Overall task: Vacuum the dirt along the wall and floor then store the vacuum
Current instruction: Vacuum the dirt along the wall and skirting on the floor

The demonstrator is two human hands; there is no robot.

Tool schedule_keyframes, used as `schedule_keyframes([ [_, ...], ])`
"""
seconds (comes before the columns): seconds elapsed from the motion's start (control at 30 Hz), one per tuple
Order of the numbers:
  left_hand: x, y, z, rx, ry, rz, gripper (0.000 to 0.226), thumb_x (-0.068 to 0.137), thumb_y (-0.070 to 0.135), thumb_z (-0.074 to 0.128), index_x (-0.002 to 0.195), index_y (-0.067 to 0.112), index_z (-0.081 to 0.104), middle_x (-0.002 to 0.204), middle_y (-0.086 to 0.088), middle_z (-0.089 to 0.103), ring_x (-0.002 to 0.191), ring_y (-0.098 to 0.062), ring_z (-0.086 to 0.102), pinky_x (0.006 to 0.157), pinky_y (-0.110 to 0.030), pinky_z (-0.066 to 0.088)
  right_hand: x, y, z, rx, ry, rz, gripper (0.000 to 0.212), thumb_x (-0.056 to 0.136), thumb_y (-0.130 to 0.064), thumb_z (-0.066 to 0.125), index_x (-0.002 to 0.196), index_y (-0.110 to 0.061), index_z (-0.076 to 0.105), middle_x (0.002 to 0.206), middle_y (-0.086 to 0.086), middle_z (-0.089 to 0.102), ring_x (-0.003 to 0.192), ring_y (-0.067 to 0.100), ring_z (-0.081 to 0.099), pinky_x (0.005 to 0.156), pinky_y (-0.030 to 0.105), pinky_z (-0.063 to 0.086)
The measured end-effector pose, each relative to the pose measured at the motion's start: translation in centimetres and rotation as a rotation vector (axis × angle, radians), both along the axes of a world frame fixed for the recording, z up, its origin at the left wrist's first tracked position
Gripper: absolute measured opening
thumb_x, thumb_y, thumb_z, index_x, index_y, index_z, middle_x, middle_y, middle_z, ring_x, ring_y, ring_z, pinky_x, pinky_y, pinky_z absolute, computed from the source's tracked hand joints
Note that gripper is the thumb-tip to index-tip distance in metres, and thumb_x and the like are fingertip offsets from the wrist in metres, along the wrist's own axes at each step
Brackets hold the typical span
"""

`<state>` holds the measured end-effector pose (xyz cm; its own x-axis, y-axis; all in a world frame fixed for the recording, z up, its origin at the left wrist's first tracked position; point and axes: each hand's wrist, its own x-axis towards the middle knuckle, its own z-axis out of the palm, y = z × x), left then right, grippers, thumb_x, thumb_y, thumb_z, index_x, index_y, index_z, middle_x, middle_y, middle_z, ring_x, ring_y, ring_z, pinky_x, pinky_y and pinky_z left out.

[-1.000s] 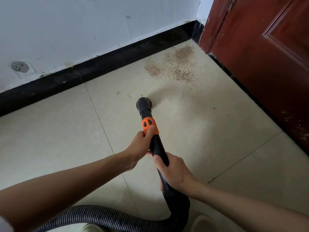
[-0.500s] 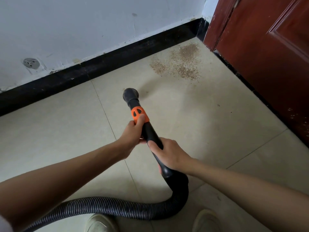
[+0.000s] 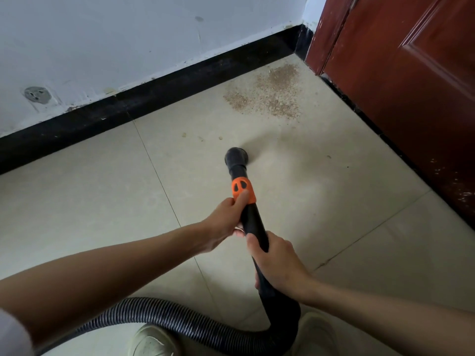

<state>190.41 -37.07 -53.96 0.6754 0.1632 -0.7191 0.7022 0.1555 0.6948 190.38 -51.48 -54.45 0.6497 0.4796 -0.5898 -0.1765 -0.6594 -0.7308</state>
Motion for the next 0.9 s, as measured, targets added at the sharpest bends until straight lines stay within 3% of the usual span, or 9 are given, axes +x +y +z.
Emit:
schedule_keyframes([
  [0.1,1.8,-1.2,0.3,-0.013,-0.006,-0.074,0.042,0.1,0.043,0.032,0.105,0.005,0.051,0.08,-0.005,0.057,0.068,-0.013,0.055,0.062,-0.022,0.048,0.5,-1.0,0.3,-0.001,-0.019,-0.102,0.032,0.096,-0.042,0.047,0.084,-0.013,0.051,0.054,0.007,0.062,0.046,0.026,0.065,0.051,0.039,0.055],
  [0.27,6.2,-2.8,0.3,0.002,-0.03,-0.14,0.044,0.1,0.044,0.032,0.105,0.005,0.051,0.078,-0.004,0.054,0.067,-0.013,0.052,0.063,-0.023,0.047,3.5,-1.9,0.0,-0.097,-0.143,-0.155,0.036,0.097,-0.047,0.041,0.084,-0.016,0.052,0.059,0.006,0.064,0.049,0.018,0.064,0.054,0.03,0.052],
  [0.4,8.7,-3.0,0.0,0.033,-0.049,-0.181,0.047,0.099,0.047,0.032,0.108,0.005,0.051,0.082,-0.004,0.056,0.072,-0.014,0.054,0.064,-0.024,0.049,5.2,-1.9,-0.3,-0.091,-0.15,-0.213,0.038,0.098,-0.047,0.039,0.08,-0.016,0.05,0.052,0.003,0.061,0.045,0.014,0.062,0.045,0.02,0.045],
  [0.47,9.5,-2.9,-0.3,0.044,-0.05,-0.191,0.049,0.099,0.048,0.031,0.112,0.005,0.05,0.087,-0.005,0.057,0.077,-0.015,0.056,0.068,-0.025,0.052,5.8,-1.5,-0.4,-0.053,-0.119,-0.238,0.037,0.098,-0.046,0.04,0.081,-0.015,0.05,0.053,0.007,0.062,0.048,0.02,0.065,0.048,0.025,0.051],
  [0.6,10.7,-1.9,-0.7,0.075,-0.062,-0.132,0.048,0.099,0.047,0.031,0.112,0.004,0.049,0.084,-0.004,0.054,0.073,-0.013,0.054,0.058,-0.022,0.046,7.3,0.0,-1.0,-0.056,-0.142,-0.226,0.038,0.094,-0.052,0.04,0.08,-0.019,0.05,0.069,0.007,0.062,0.063,0.028,0.067,0.064,0.04,0.056],
  [0.7,11.1,-0.4,-1.3,0.101,-0.082,-0.083,0.049,0.099,0.048,0.031,0.112,0.004,0.049,0.084,-0.005,0.053,0.072,-0.013,0.053,0.056,-0.021,0.044,8.2,1.6,-1.1,-0.042,-0.139,-0.199,0.058,0.075,-0.071,0.034,0.085,-0.018,0.055,0.07,0.006,0.063,0.063,0.028,0.067,0.068,0.045,0.057],
  [0.83,11.6,2.1,-1.8,0.101,-0.084,0.001,0.054,0.098,0.051,0.031,0.115,0.003,0.05,0.092,-0.009,0.054,0.076,-0.015,0.055,0.059,-0.022,0.046,9.6,4.1,-1.5,-0.032,-0.117,-0.148,0.064,0.064,-0.074,0.03,0.081,-0.016,0.053,0.069,0.008,0.064,0.062,0.03,0.068,0.069,0.047,0.058],
  [0.9,12.0,3.3,-2.1,0.087,-0.078,0.065,0.056,0.097,0.052,0.033,0.115,0.003,0.051,0.096,-0.01,0.055,0.082,-0.018,0.055,0.07,-0.03,0.051,10.3,5.4,-1.6,-0.034,-0.113,-0.12,0.06,0.068,-0.072,0.033,0.08,-0.017,0.052,0.069,0.008,0.065,0.063,0.031,0.068,0.07,0.047,0.058],
])
